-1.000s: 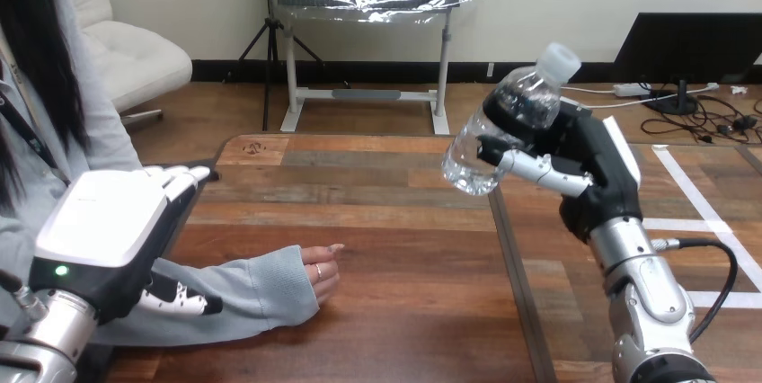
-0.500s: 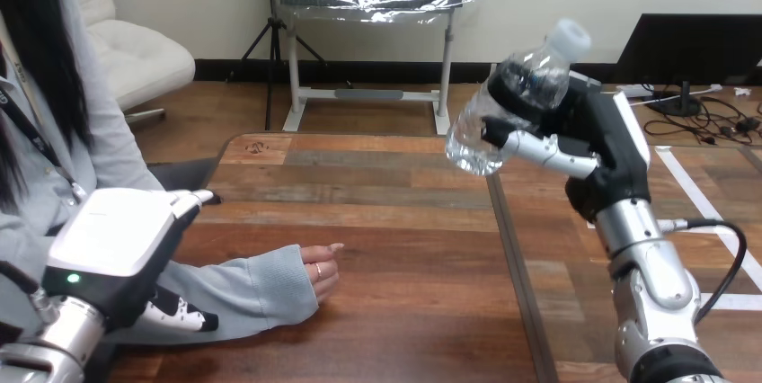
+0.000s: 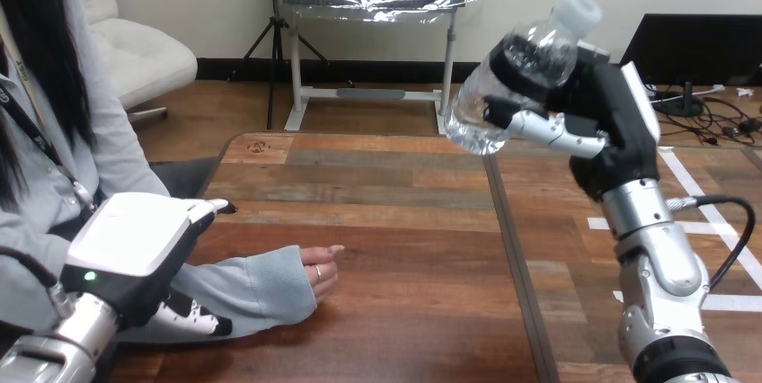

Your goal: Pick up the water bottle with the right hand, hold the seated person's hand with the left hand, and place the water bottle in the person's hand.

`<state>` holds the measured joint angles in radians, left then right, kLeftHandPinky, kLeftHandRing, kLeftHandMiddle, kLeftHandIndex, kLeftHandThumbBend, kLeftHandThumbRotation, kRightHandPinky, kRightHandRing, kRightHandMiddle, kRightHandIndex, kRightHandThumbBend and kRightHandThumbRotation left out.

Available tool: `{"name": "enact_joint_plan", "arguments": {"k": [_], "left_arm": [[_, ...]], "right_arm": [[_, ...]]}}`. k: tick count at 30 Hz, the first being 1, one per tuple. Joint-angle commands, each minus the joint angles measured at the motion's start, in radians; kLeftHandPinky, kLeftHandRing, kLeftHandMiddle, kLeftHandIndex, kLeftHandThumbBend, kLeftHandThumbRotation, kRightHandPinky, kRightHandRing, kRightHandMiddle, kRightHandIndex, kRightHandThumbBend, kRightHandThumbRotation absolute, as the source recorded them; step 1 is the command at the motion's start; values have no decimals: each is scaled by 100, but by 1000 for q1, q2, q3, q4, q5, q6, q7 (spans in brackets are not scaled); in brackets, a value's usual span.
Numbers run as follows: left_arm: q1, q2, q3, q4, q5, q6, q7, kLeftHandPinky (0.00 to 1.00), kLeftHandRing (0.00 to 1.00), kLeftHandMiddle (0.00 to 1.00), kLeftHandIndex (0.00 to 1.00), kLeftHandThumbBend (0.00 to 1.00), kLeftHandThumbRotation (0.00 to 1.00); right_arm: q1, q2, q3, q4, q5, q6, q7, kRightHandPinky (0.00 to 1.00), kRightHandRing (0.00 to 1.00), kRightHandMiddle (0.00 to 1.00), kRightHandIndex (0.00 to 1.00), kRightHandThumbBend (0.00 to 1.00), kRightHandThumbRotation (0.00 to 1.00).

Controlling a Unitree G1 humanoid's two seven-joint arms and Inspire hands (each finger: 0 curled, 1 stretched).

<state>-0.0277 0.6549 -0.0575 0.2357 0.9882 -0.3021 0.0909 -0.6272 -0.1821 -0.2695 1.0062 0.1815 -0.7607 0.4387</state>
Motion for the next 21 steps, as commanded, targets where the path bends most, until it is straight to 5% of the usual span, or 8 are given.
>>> {"name": "enact_joint_plan", "arguments": {"k": [1, 21], "left_arm": [[-99, 39, -26, 28, -25, -10, 4, 77, 81, 82, 84, 100, 39], [-165, 30, -117, 148, -40, -7, -4, 75, 75, 79, 82, 100, 42]], "right_arm": [[-13, -1, 6, -114, 25, -22, -3, 27, 30, 38, 42, 74, 0], [59, 9, 39, -353, 99, 67, 27, 22, 26, 35, 40, 74, 0]]}}
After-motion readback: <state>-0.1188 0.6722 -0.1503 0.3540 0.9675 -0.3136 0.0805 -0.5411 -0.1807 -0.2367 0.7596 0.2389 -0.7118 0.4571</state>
